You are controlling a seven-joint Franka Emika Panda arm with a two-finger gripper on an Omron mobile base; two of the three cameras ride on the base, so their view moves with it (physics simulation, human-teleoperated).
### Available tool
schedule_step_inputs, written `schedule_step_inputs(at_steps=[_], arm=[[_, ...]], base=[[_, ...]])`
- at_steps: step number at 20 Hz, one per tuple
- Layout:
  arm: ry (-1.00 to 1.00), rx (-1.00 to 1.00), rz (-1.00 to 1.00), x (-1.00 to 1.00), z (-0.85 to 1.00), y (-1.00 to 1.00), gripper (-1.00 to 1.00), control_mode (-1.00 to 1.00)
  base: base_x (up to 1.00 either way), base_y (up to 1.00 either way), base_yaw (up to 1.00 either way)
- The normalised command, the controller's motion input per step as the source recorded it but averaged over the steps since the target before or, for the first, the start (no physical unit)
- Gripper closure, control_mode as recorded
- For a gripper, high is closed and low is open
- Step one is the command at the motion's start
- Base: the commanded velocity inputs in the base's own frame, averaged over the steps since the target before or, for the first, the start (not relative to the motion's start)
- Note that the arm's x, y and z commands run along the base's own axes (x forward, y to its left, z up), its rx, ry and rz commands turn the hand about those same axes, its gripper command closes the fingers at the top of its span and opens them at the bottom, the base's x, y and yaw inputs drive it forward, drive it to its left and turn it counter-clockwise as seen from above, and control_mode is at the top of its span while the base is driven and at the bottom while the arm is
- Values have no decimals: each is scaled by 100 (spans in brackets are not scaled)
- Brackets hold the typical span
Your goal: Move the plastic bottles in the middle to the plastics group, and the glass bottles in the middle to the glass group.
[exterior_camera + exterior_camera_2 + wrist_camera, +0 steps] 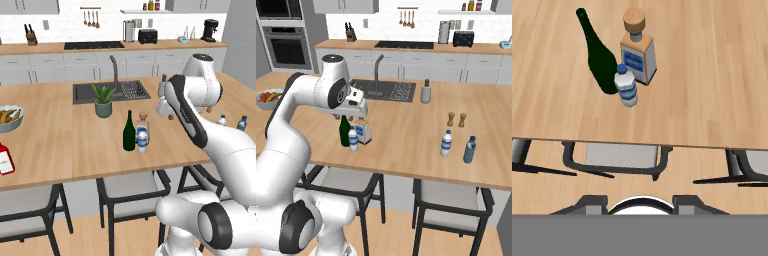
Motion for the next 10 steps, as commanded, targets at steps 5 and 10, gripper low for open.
schedule_step_inputs(at_steps=[5,10], arm=[[1,0,2,0,-12,38,-100,-100],[1,2,15,24,-35,32,-100,-100]], base=[[0,0,0],[0,0,0]])
